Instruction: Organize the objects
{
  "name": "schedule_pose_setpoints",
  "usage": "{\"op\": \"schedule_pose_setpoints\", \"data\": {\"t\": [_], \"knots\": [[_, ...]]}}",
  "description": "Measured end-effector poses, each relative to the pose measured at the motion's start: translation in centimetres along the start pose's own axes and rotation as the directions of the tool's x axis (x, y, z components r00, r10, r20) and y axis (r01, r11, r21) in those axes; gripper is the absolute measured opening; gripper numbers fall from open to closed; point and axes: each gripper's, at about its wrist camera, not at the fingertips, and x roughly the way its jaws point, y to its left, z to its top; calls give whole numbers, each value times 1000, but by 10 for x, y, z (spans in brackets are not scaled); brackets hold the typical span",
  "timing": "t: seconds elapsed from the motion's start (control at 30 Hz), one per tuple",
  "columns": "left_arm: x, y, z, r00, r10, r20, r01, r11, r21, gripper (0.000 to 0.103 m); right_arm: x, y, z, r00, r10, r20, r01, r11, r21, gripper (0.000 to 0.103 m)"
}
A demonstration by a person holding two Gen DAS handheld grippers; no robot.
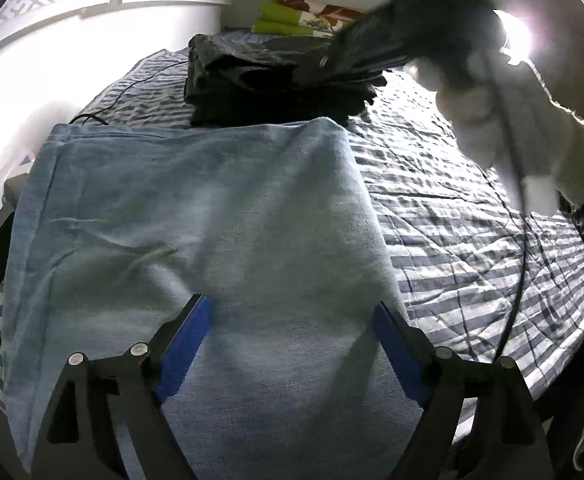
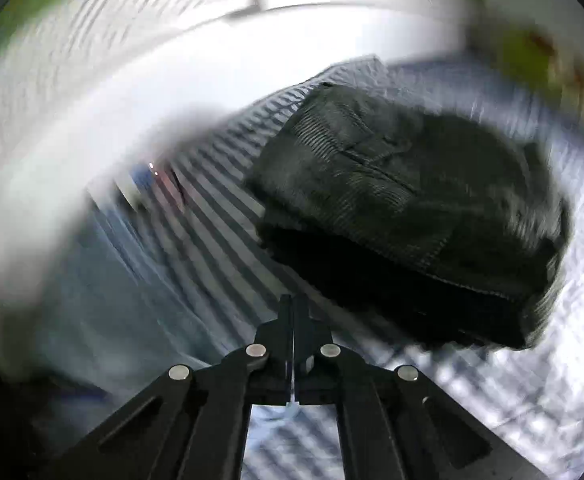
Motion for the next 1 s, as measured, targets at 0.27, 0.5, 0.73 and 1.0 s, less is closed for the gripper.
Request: {"op": "schedule_pose_setpoints", "data": {"t": [0.27,0.5,0.73,1.0], "knots": [[-35,35,8,996,9,93,2,993,-122,86,-20,51,-47,992,124,4,-121,977,-175,4],[-53,132,-27,948,319,0,-295,878,-376,85,45,70,-33,985,-173,-10,167,965,-202,9],[-79,158,-27,971,207,121,-131,881,-454,85,46,171,-23,992,123,-25,-124,926,-355,14],[-34,175,1,951,307,-44,-293,845,-447,86,55,147,-2,998,31,-53,-38,990,-138,16]]}}
